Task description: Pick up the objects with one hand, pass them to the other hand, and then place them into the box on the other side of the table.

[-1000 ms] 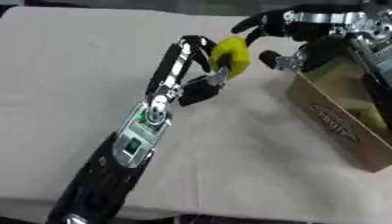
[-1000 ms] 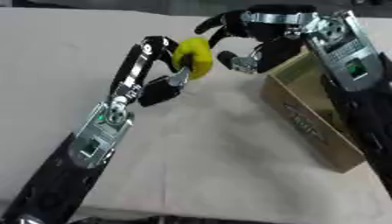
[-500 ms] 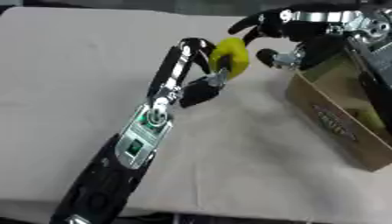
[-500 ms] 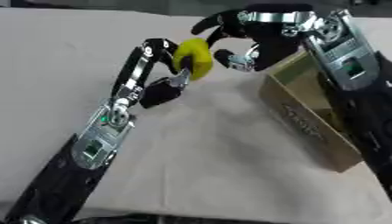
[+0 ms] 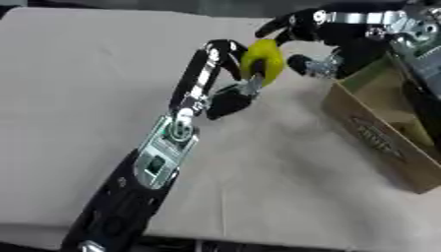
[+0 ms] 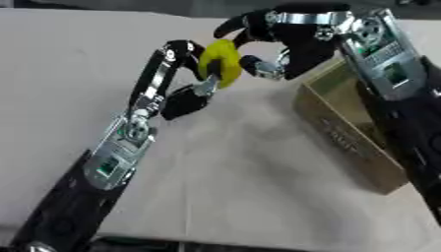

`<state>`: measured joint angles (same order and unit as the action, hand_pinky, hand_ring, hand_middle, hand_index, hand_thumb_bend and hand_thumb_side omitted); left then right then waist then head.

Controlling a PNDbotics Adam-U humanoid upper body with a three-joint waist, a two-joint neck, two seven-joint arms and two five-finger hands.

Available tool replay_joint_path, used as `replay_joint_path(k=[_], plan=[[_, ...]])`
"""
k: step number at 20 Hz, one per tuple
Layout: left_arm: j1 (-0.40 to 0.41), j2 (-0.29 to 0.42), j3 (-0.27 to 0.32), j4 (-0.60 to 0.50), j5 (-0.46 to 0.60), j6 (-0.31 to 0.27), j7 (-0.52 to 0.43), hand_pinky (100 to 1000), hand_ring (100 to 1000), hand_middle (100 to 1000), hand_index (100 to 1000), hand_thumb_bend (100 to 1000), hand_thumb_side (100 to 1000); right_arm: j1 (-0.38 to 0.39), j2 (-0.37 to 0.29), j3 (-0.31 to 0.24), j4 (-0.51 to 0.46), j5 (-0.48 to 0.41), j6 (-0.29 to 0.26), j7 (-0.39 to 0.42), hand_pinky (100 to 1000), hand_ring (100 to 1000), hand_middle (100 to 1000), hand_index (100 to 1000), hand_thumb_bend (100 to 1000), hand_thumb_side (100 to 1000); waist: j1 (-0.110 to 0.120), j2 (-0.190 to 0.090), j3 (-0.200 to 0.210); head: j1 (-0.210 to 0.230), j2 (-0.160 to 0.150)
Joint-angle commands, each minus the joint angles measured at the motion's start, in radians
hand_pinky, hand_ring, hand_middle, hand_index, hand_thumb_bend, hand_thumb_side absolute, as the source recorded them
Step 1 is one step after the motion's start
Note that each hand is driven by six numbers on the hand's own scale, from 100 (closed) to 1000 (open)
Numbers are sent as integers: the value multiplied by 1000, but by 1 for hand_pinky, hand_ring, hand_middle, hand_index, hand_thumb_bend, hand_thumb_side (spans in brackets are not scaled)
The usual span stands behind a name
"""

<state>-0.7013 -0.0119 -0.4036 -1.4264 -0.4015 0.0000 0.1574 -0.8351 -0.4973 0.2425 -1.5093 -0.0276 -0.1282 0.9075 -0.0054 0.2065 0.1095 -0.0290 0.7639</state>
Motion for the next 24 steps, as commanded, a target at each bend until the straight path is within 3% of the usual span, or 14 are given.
replay_joint_path(k=[1,16,24], plan=[[-21,-8,1,-35,6,-2,-8,628,424,488,593,100,330,-18,-5,4,-3,10,-19,0,1000,877,960,957,100,361,-13,-13,1,-4,-2],[-34,-18,-9,-52,29,-1,-44,632,423,489,596,100,337,-21,-8,30,4,3,-50,0,1000,874,949,943,100,394,-14,-11,3,-5,-3],[-43,-25,-15,-38,34,-4,-69,634,422,489,597,100,337,-22,-8,27,-2,-42,-14,0,1000,848,875,872,100,418,-12,-9,0,-3,-2]])
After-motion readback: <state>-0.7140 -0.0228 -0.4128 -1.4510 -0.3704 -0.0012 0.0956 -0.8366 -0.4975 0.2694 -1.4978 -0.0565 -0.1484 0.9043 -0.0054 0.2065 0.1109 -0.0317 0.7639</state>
